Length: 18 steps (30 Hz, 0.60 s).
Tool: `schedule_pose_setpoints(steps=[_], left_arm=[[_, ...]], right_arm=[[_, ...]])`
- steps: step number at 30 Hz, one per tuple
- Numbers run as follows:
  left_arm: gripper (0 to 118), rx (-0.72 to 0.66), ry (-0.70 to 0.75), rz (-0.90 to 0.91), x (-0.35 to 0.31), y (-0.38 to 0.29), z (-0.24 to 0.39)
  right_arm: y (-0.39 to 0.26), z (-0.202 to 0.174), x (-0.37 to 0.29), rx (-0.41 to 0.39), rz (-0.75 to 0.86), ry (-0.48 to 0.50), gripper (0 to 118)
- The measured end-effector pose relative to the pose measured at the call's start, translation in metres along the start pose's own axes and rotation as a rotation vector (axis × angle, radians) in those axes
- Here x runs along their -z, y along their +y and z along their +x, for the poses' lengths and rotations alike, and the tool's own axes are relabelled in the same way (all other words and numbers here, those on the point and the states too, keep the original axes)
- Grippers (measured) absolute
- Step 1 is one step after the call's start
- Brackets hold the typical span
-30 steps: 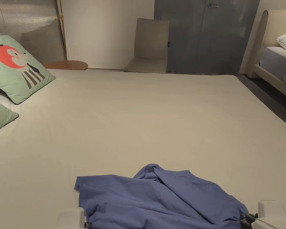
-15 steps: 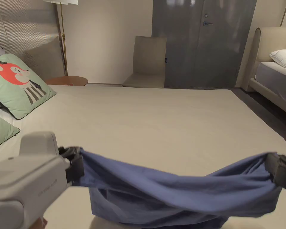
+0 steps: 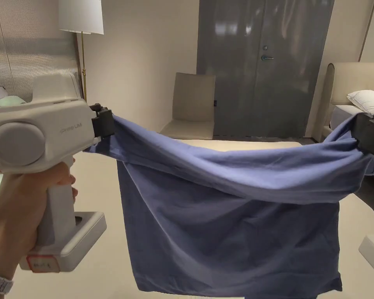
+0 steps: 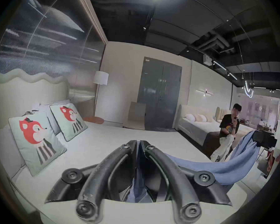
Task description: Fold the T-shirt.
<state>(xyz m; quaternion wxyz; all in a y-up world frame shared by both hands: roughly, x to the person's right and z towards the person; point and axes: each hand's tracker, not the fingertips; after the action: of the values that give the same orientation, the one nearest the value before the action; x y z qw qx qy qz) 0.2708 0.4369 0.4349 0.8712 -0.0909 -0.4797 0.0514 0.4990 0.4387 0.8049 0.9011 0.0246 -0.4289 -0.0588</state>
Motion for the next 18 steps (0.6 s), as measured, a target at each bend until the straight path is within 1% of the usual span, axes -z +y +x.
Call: schedule_pose_setpoints(steps=[2, 7, 11, 14, 18], left_arm=[[2, -0.004, 0.006, 0.012, 0.022, 0.007, 0.001], [2, -0.014, 0.021, 0.039, 0.081, 0.021, -0.003], [2, -0.034, 0.039, 0.062, 0.124, 0.028, -0.008], [2, -0.042, 0.047, 0.072, 0.15, 0.027, -0.011], [2, -0.027, 0.064, 0.055, 0.176, 0.012, -0.012]], right_arm=[[0.006, -0.003, 0.021, -0.022, 0.034, -0.02, 12], [0.016, -0.003, 0.08, -0.019, 0.096, -0.045, 12], [0.018, -0.001, 0.124, -0.035, 0.148, -0.066, 12], [0.013, 0.001, 0.15, -0.041, 0.173, -0.073, 12], [-0.005, 0.002, 0.178, -0.038, 0.159, -0.088, 12]])
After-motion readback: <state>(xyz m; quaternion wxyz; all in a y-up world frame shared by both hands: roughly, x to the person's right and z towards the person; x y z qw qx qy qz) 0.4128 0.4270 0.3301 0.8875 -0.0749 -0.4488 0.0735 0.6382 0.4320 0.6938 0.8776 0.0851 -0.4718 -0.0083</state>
